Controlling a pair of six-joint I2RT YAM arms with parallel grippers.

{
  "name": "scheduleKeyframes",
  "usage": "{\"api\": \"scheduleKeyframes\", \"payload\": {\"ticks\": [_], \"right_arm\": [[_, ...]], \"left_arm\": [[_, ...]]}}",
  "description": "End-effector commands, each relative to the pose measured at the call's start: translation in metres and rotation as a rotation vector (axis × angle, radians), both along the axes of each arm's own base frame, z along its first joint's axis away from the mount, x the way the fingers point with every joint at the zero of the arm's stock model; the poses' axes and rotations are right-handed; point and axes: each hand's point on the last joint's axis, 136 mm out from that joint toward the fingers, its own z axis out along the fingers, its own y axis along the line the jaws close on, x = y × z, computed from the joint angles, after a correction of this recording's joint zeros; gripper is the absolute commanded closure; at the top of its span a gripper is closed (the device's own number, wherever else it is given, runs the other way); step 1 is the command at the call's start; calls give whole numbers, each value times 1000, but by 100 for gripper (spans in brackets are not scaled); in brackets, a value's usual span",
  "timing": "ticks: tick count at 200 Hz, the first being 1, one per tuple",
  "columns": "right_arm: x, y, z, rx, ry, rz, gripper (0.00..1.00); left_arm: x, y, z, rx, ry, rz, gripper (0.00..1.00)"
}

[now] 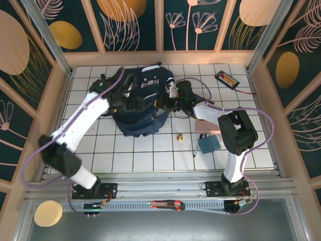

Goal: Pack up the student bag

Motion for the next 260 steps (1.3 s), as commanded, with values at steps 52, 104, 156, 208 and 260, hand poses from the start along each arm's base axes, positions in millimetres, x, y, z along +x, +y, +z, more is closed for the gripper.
{"api": "scheduleKeyframes", "payload": {"ticks": [52,104,156,208,260], "right_arm": [[-9,32,85,123,-133,-2,100],[-14,45,93,117,-138,16,100],[-19,60,96,121,-135,31,100],[-26,75,102,133,-131,45,100],[-38,83,104,123,-130,59,100]], "left_arm": [[-36,-62,-22,-723,-44,191,1],[-40,-65,-45,-601,-19,141,5],[-34,-53,-58,-417,7,113,35],[-29,-40,-66,-297,8,117,46],[-18,-45,-66,-278,-5,99,64]]}}
